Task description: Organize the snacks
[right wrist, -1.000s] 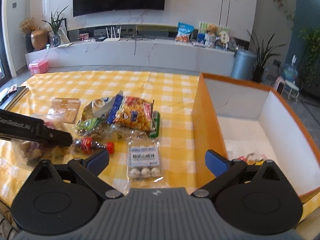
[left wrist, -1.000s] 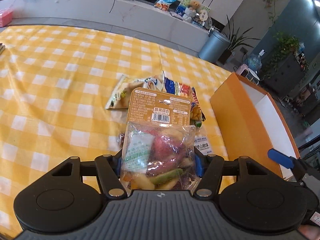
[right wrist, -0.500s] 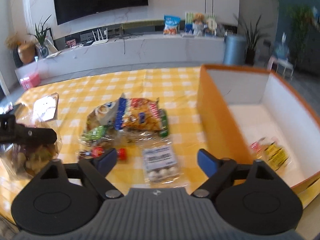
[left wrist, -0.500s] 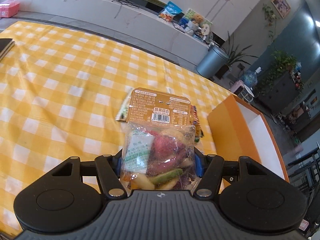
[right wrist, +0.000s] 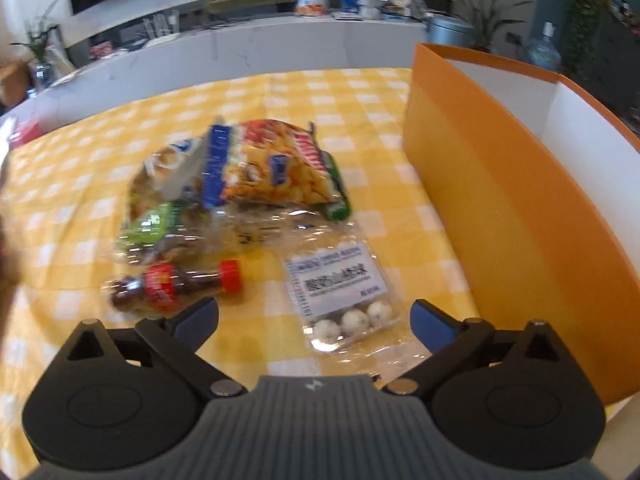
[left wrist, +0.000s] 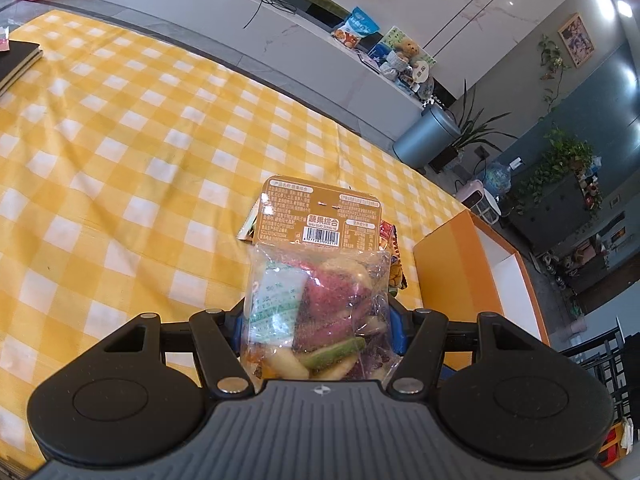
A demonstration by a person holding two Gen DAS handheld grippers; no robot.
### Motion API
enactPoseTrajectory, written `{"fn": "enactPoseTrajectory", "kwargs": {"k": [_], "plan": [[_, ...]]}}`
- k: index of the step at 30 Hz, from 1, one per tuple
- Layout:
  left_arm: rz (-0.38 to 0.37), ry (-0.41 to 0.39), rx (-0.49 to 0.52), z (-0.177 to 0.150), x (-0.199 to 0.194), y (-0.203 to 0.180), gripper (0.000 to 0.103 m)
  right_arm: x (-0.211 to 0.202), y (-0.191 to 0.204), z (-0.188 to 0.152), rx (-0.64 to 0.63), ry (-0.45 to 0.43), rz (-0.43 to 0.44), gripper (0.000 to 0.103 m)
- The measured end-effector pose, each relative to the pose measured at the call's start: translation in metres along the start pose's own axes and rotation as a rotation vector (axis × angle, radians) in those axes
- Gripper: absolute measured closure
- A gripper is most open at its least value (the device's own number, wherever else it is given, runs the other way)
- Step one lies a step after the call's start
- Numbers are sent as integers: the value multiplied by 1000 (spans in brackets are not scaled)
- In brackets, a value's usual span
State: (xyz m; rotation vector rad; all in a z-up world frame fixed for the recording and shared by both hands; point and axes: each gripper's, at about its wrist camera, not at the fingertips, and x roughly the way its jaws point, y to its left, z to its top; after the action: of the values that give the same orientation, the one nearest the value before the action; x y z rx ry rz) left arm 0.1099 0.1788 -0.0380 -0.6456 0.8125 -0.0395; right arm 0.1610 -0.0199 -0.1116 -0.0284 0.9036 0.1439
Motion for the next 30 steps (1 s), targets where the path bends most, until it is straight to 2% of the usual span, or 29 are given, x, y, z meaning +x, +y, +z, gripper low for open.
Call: {"fn": "enactPoseTrajectory", "kwargs": {"k": [2,4,5,7,9,12,14,16,19,21,22,23,25,26,30], "plan": [[16,5,14,-1,2,-2,32,11,-5,-1,36,2,-27,3],[42,0,33,-3,3,-6,32,26,-16,-2,119,40,-35,3],[48,-2,38,-4,4,-7,32,26,-17,-4,124,-3,-44,3],[46,-2,38,-4,4,-8,32,26,-16,-7,104,-16,-34,3],[42,1,35,-4,4,-8,32,26,-11,-11,31,-13,-33,3],[51,8,40,-4,7,-9,32,18,-9,-18,-17,-43,-9,14],[54,15,46,-5,8,-10,32,12,-9,-18,-34,-37,4,30],[56,22,52,-5,9,-11,32,4,-9,-18,-52,-15,17,39],[55,24,61,-7,9,-13,32,-3,-7,-20,-89,37,51,40],[52,26,65,-7,9,-14,32,-4,-6,-21,-104,49,68,39],[51,27,67,-8,9,-14,32,-4,-5,-21,-104,48,71,35],[51,29,68,-8,10,-14,32,-2,-5,-21,-97,46,80,24],[57,33,75,-9,10,-15,32,3,-4,-20,-87,46,105,10],[59,32,83,-9,10,-16,32,7,-1,-20,-103,45,102,6],[50,28,101,-10,10,-20,32,16,3,-17,-146,12,117,5]]}}
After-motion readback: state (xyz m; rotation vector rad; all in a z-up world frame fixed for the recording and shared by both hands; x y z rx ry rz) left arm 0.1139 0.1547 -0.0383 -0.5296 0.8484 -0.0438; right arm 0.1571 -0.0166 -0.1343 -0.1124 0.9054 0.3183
